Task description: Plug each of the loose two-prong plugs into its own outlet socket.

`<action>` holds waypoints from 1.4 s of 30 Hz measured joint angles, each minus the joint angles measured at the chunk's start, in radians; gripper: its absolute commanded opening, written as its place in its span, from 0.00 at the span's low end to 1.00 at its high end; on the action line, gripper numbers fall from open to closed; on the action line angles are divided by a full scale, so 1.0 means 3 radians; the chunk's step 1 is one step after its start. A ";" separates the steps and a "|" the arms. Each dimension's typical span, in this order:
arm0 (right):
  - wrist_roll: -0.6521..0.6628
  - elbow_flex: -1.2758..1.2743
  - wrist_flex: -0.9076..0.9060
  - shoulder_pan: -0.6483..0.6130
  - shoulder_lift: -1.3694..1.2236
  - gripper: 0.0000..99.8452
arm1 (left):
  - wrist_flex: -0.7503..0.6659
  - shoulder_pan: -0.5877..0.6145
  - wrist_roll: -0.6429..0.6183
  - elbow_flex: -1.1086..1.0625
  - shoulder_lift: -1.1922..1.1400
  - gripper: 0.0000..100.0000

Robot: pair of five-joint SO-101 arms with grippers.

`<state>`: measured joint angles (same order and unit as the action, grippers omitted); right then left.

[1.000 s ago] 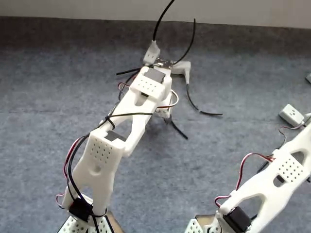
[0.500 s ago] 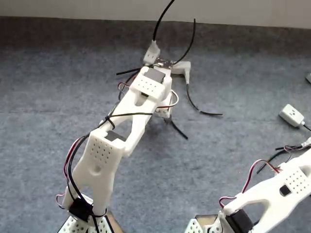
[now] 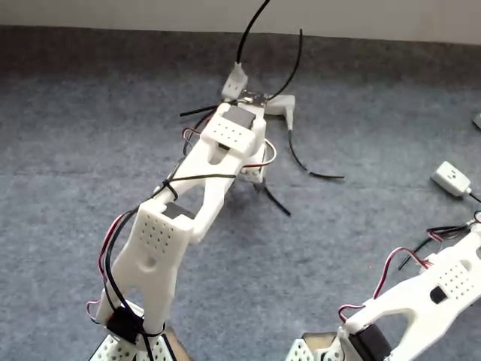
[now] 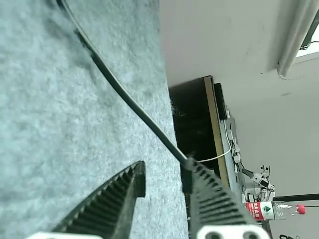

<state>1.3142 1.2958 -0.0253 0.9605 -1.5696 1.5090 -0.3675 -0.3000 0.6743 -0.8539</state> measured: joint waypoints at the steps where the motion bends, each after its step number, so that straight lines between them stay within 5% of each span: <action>1: 0.0031 0.0000 0.0010 0.0000 0.0000 0.02 | 0.0000 0.0000 0.0000 0.0000 0.0000 0.21; 27: -0.0174 0.0118 0.0041 0.0220 0.0000 0.01 | 0.0000 0.0000 0.0000 0.0000 0.0000 0.21; 42: -0.1647 0.0813 -0.1729 -0.0926 -0.0031 0.01 | 0.0000 0.0000 0.0000 0.0000 0.0000 0.21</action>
<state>0.8201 1.5397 -0.5439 0.6828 -1.5789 1.5090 -0.3675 -0.3000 0.6743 -0.8539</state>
